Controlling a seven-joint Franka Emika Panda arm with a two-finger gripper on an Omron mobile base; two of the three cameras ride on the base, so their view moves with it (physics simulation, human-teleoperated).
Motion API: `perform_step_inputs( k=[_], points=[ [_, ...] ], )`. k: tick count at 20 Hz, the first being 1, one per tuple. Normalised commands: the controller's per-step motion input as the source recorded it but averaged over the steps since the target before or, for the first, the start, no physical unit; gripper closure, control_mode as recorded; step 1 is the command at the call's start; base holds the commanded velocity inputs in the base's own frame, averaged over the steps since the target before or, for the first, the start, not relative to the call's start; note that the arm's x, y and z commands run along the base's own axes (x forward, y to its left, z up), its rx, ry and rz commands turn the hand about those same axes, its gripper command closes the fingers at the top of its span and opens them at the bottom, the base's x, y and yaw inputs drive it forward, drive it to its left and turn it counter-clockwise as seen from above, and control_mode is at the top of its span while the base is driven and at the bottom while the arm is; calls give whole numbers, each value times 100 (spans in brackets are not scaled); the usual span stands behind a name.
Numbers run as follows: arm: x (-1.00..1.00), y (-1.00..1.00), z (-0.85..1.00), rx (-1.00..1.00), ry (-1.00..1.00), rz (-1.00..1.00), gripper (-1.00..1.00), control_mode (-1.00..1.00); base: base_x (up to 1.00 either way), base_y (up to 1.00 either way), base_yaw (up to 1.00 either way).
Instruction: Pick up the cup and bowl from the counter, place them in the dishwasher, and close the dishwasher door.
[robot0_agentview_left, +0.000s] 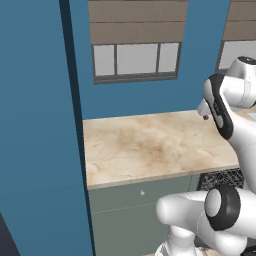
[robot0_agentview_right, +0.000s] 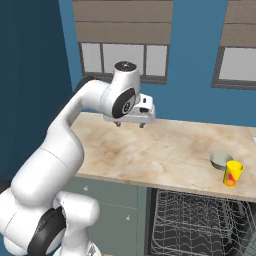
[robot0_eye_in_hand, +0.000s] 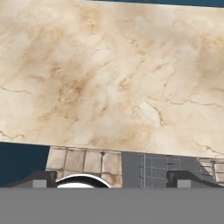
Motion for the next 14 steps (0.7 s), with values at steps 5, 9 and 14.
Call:
perform_step_inputs(
  k=[5, 9, 14],
  points=[
    [0, -43, -9, 0, 0, 0, -100, -100, 0, 0, 0],
    [0, -41, -8, -3, 0, 0, -100, -100, 0, 0, 0],
    [0, -42, -11, -7, 0, 0, -100, -100, 0, 0, 0]
  ],
)
